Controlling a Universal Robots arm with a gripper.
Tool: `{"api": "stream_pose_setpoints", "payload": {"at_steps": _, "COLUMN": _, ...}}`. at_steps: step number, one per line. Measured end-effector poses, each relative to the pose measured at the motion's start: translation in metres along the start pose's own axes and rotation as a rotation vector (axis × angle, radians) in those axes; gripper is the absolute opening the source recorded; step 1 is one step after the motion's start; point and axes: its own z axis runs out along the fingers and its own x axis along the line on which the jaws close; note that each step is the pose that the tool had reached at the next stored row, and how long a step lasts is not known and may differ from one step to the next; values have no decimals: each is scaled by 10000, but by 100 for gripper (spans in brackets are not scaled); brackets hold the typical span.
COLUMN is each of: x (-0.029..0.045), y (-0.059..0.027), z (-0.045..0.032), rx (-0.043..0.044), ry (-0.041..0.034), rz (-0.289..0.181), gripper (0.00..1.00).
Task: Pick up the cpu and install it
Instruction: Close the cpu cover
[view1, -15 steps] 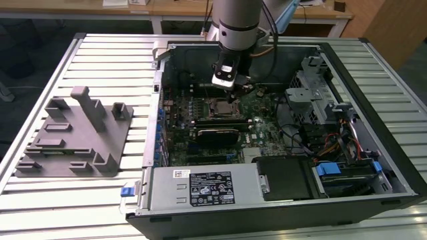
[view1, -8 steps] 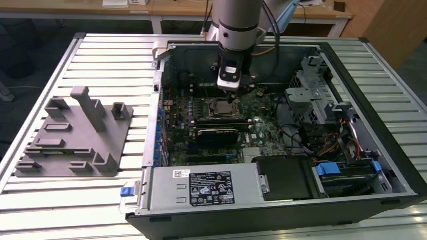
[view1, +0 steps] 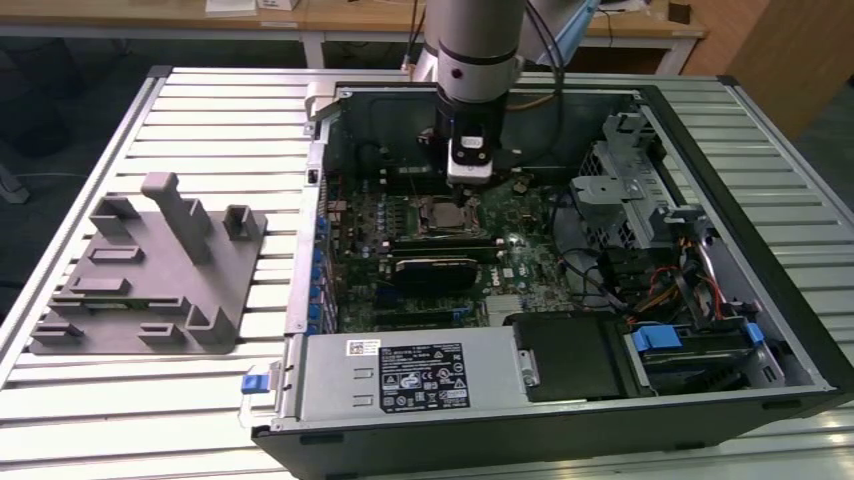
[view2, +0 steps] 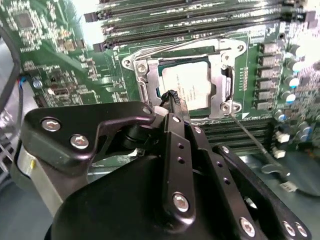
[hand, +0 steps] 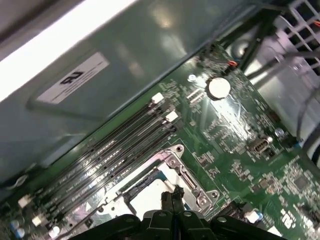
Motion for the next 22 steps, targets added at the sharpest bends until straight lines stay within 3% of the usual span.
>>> {"api": "stream_pose_setpoints", "payload": {"at_steps": 22, "x": 1, "y": -1, "z": 37, "rx": -58, "ry": 163, "rz": -4012, "gripper": 11}}
